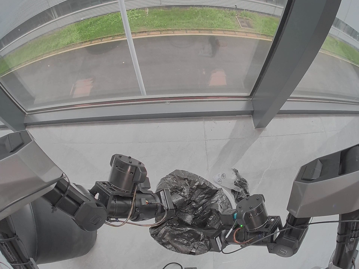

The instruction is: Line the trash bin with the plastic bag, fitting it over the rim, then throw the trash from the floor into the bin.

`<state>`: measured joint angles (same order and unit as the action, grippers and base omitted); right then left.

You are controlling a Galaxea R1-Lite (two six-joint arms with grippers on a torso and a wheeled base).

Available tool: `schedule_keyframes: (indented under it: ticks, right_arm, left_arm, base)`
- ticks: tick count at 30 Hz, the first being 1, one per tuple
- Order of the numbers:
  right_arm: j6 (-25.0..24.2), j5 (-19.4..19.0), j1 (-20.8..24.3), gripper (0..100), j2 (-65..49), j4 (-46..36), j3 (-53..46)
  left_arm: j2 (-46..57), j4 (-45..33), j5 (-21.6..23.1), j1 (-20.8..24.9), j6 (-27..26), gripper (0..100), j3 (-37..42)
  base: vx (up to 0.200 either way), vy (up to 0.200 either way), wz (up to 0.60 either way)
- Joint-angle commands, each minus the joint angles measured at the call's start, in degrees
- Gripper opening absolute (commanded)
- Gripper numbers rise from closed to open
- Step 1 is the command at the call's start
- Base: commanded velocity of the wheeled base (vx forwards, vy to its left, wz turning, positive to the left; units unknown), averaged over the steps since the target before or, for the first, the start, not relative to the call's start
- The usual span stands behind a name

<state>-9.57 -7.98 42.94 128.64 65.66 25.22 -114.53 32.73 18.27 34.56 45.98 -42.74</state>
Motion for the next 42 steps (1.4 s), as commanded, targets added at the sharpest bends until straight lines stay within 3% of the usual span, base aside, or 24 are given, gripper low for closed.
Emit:
schedule_keyframes:
  ticks: [1,11,18,29,36,40,42]
  right_arm:
    - [1.0,0.1,-2.5,0,0.8,0.1,1.8]
    - [3.3,0.2,-2.6,0,4.4,-0.7,7.9]
    - [3.3,0.2,-2.0,0,4.3,-0.6,6.5]
    - [3.9,0.2,-3.0,0,-3.0,1.2,-8.6]
    - [3.9,0.3,-3.4,0,-1.9,11.8,-18.0]
    - [4.0,0.3,-4.1,0,-1.5,13.1,-19.9]
    - [4.0,0.4,-4.7,0,-1.4,13.5,-20.9]
  left_arm:
    - [-2.0,0.0,-0.1,-0.1,0.0,0,-1.7]
    - [-2.5,-0.3,-0.1,-1.8,-0.1,0,-3.1]
    - [-2.4,-0.7,0.0,-1.8,-0.1,0,-2.5]
    - [-1.8,-0.5,0.0,-1.1,-0.1,0,1.7]
    - [-2.5,-0.1,0.2,-2.0,-1.2,0,2.4]
    - [-2.5,0.0,3.3,-3.9,-4.1,0,2.7]
    - [-2.3,0.1,8.4,-5.6,-6.7,0,3.7]
  base:
    - [0.0,0.0,0.0]
    - [0.0,0.0,0.0]
    - [0.0,0.0,0.0]
    - [0.0,0.0,0.0]
    - [0.0,0.0,0.0]
    - [0.0,0.0,0.0]
    - [0.0,0.0,0.0]
